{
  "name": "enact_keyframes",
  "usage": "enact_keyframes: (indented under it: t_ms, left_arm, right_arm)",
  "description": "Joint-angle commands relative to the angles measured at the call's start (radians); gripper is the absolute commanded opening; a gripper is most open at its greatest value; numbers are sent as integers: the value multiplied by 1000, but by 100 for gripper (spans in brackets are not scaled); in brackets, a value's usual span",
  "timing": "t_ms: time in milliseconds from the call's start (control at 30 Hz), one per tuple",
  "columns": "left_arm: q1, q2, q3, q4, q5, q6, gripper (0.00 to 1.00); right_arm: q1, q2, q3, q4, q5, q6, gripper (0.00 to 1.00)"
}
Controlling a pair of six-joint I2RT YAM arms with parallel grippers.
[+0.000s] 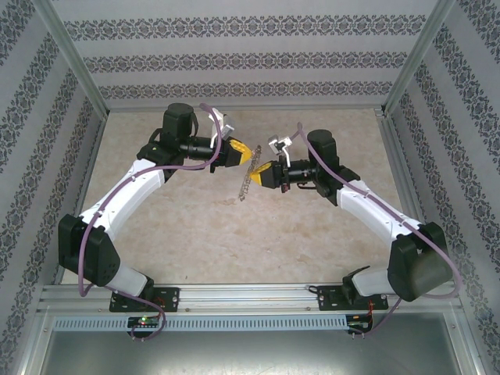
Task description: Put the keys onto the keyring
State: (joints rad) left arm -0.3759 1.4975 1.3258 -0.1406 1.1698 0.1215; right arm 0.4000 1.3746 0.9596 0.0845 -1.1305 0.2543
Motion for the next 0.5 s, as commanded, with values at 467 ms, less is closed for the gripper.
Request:
enact_keyframes:
  t_ms: [467]
  left_arm:
    - [-18, -17, 4, 47, 18, -7, 0]
  right_arm:
    - [-65, -195, 125, -137, 49, -87, 34]
